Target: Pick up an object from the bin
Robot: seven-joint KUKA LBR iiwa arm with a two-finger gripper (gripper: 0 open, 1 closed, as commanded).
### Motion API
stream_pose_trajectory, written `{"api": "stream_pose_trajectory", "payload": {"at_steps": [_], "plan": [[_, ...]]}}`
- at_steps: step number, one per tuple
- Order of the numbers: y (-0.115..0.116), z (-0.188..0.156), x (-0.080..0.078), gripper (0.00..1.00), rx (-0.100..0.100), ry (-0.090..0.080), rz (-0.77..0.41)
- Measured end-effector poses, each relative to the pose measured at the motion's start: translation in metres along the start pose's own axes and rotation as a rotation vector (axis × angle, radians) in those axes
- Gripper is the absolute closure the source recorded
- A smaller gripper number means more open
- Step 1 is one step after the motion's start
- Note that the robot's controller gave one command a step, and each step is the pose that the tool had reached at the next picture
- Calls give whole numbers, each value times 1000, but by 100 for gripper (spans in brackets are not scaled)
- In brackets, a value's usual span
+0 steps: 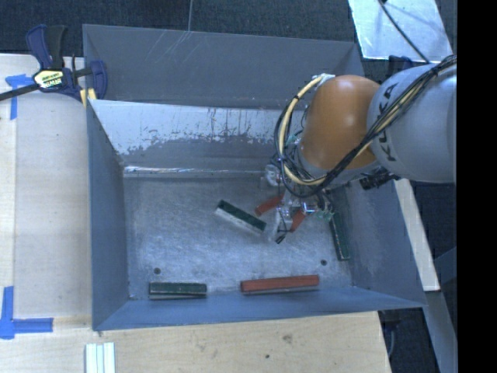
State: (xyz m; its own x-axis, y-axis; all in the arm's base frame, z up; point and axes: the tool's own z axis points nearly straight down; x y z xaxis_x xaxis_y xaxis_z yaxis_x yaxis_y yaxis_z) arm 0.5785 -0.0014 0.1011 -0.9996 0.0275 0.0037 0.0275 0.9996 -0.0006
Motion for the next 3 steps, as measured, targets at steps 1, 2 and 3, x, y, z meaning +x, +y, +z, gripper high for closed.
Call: {"api": "stream_pose_trajectory", "payload": {"at_steps": [1,2,3], "plan": [[-24,33,-22,0,0,-8,20],[-23,30,-23,100,-1,-11,18],[-86,-13,-11,100,3,-12,46]]}}
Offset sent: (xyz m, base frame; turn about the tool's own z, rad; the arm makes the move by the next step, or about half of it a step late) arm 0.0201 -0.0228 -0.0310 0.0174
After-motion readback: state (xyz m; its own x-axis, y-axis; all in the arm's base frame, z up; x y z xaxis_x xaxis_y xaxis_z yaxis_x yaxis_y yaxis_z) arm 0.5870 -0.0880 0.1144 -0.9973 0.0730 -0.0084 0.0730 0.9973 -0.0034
